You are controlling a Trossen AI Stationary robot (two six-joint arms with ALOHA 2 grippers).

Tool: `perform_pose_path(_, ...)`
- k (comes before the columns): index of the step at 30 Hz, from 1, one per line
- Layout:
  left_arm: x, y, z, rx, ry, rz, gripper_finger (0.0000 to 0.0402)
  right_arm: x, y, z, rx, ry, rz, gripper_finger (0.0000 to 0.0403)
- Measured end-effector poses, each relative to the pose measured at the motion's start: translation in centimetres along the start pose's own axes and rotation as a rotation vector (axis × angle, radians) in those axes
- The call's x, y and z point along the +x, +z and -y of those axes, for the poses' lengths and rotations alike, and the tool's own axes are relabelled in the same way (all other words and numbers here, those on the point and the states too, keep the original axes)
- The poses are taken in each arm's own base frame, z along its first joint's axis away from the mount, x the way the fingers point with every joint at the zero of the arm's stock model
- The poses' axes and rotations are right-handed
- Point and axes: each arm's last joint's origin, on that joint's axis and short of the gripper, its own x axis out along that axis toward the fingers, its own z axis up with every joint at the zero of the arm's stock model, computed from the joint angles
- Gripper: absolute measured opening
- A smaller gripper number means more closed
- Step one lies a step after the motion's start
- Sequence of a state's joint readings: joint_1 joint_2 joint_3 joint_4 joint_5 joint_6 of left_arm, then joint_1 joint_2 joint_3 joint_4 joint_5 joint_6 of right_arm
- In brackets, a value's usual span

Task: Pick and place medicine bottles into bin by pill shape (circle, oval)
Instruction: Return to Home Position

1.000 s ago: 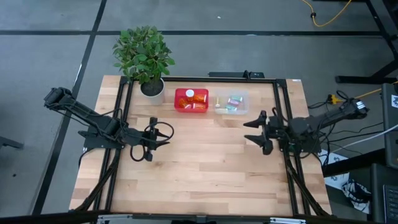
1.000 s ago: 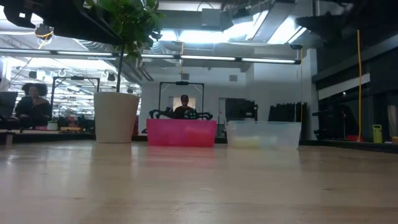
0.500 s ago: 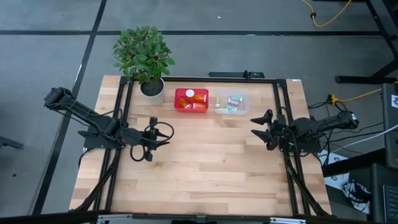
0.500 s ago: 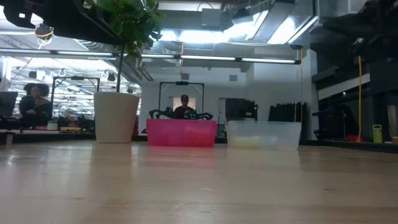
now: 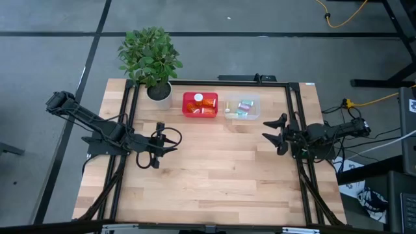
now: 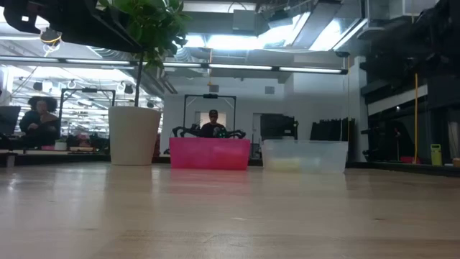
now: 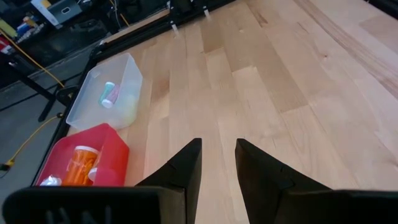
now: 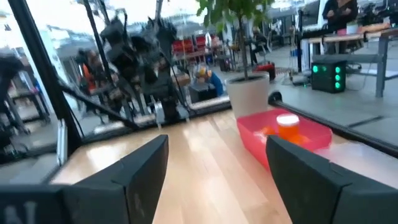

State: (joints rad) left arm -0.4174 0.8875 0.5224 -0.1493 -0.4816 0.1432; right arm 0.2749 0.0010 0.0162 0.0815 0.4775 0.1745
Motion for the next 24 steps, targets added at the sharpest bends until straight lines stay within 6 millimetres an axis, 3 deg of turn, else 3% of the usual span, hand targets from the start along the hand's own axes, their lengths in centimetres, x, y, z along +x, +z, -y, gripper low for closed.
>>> perform_pose_path(16, -0.1, 0.1, -0.2, -0.048, 0.015, 0.01, 0.0092, 0.0, -0.3, 0.0, -0.039, -0.006, -0.027, 0.0271)
perform_pose_path(24, -2.7, -0.1, -1.9, -0.173, 0.094, 0.051, 0.0092, 0.0, -0.3, 0.0, -0.063, -0.005, -0.028, 0.0271)
